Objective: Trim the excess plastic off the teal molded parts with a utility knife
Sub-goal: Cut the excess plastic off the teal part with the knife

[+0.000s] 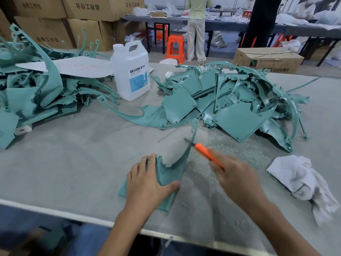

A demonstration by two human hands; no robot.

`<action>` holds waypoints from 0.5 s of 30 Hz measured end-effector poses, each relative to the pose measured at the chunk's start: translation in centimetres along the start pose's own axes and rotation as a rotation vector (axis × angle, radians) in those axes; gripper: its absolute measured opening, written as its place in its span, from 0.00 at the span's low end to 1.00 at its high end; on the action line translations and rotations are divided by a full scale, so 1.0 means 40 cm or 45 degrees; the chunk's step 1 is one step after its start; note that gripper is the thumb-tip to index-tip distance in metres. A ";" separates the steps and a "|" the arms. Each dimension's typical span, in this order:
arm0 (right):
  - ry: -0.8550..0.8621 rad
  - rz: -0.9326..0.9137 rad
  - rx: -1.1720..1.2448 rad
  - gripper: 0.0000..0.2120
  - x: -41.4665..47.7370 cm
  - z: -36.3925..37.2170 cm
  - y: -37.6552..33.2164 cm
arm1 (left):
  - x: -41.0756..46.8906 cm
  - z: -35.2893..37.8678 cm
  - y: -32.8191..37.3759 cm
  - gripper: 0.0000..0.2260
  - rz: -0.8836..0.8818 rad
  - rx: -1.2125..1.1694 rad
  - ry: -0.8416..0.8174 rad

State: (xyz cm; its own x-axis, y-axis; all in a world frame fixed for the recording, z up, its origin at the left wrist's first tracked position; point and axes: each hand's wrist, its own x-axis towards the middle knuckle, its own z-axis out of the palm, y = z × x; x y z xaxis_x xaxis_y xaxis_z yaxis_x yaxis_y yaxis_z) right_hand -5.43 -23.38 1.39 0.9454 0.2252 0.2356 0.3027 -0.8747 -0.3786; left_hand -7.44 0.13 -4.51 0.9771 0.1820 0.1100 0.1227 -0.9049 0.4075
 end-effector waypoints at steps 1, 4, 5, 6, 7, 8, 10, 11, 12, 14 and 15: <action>0.092 0.054 -0.014 0.20 0.017 -0.016 0.017 | 0.000 -0.001 0.001 0.51 0.001 -0.004 -0.003; 0.256 0.082 -0.029 0.21 0.022 -0.033 0.008 | 0.000 -0.007 0.006 0.52 -0.014 0.001 -0.019; 0.264 0.059 -0.027 0.21 0.008 -0.025 -0.010 | 0.000 -0.009 0.007 0.52 -0.021 0.016 -0.032; 0.265 0.044 -0.012 0.21 -0.008 -0.016 -0.026 | 0.000 -0.010 0.008 0.51 -0.028 0.025 -0.044; 0.251 0.047 0.012 0.21 -0.024 -0.010 -0.037 | 0.000 -0.009 0.007 0.49 -0.031 0.027 -0.050; 0.215 0.064 0.038 0.22 -0.039 -0.006 -0.042 | 0.000 -0.009 0.006 0.46 -0.025 0.021 -0.045; 0.110 0.107 0.089 0.22 -0.069 0.003 -0.044 | -0.001 -0.008 0.002 0.35 0.002 0.003 -0.014; 0.068 0.126 0.103 0.22 -0.085 0.007 -0.044 | 0.000 -0.008 0.000 0.30 0.015 -0.023 0.001; 0.044 0.136 0.105 0.22 -0.098 0.013 -0.049 | 0.001 -0.007 -0.001 0.26 0.017 -0.074 0.010; 0.030 0.121 0.095 0.21 -0.120 0.021 -0.066 | 0.001 -0.004 0.004 0.22 -0.021 -0.211 0.008; 0.035 0.100 0.097 0.20 -0.127 0.025 -0.074 | -0.001 -0.001 0.008 0.21 -0.039 -0.260 0.013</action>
State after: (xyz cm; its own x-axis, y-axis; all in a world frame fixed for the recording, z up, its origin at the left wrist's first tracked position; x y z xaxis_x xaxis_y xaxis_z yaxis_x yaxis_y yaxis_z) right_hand -11.00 -21.48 0.41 0.9633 0.1443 0.2264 0.2369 -0.8537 -0.4638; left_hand -7.43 -0.16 -4.36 0.9715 0.2132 0.1034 0.1137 -0.8022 0.5861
